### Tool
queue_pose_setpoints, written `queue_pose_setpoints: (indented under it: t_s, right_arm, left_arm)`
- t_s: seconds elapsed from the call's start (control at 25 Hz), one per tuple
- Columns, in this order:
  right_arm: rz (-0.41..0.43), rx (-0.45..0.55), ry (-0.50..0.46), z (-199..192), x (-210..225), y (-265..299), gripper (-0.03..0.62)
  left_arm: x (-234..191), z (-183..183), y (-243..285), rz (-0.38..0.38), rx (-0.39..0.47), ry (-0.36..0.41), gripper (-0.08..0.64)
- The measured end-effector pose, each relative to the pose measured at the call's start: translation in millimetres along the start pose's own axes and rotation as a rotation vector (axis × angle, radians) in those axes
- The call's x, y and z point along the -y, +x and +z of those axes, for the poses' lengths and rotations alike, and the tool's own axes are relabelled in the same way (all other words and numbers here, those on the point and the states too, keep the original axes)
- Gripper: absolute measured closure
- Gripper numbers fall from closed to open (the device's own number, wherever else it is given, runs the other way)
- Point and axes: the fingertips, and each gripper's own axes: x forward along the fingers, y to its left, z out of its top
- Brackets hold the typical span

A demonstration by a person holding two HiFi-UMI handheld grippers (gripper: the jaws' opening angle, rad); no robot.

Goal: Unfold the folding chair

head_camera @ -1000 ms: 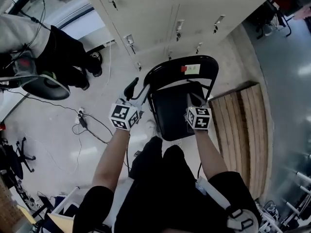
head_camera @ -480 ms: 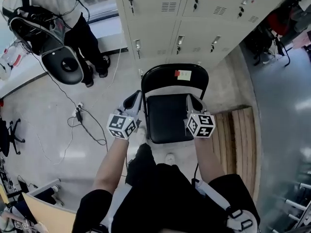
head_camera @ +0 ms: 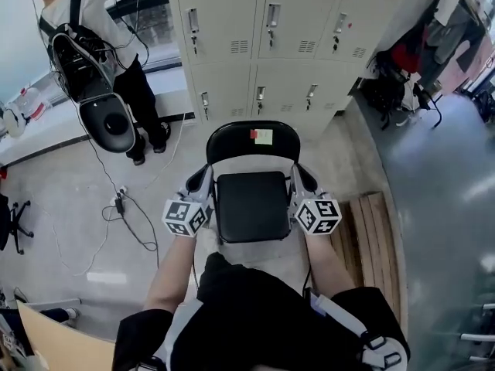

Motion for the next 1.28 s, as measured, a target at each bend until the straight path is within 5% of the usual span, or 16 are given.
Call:
queue_pose_setpoints:
  t_s: [0.24, 0.64, 1.28]
  right_arm:
    - [0.043, 0.092, 0.015, 25.6, -6.3, -61.4, 0.586]
    - [0.070, 0.135, 0.026, 32.9, -24.0, -106.9, 0.586]
    - [0.010, 0.128, -0.012, 29.2, -67.2, -110.6, 0.588]
  left_arm:
    - [38.9, 9.9, -58.3, 0.079, 0.079, -0.074, 0.560]
    - [60.7, 47.6, -130.7, 0.128, 0.150, 0.036, 0.561]
    - [49.2, 55.8, -155.8, 0.069, 0.174, 0.034, 0.561]
